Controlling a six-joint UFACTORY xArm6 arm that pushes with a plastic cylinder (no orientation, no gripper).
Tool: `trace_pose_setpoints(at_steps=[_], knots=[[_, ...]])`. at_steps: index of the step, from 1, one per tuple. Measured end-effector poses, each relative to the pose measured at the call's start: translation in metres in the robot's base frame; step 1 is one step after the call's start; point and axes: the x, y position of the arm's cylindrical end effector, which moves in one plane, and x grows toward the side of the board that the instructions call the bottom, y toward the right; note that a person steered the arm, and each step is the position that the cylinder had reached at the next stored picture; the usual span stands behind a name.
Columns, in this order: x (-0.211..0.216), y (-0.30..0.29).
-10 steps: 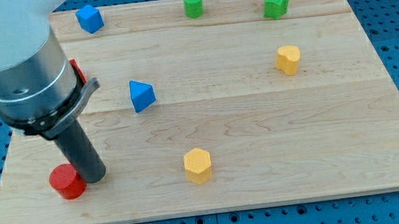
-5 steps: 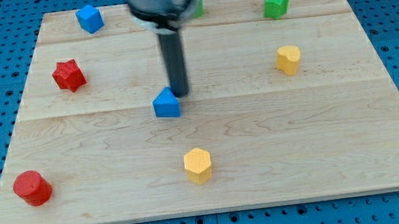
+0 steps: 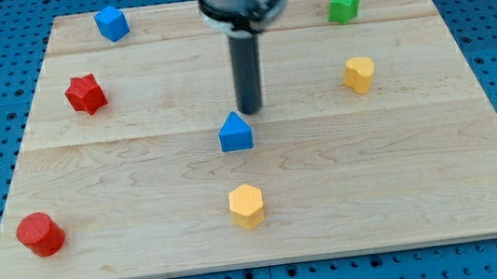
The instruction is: Push the blue triangle parallel to the right of the yellow hexagon
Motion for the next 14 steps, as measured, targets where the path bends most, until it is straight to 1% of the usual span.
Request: trace_pose_setpoints(at_steps=[1,2,3,4,5,6,7,8,9,10,11,12,13,14], knots=[[0.018,-0.052],[0.062,0.032],[0.098,0.103],[0.036,0.024],[0.064,-0.029],[0.088,0.043],[0.103,0.124],[0.065,0.035],[0.077,0.002],[0.109,0.064],[0.123,0.155],[0.111,0.122],[0.119,0.068],[0.169,0.115]])
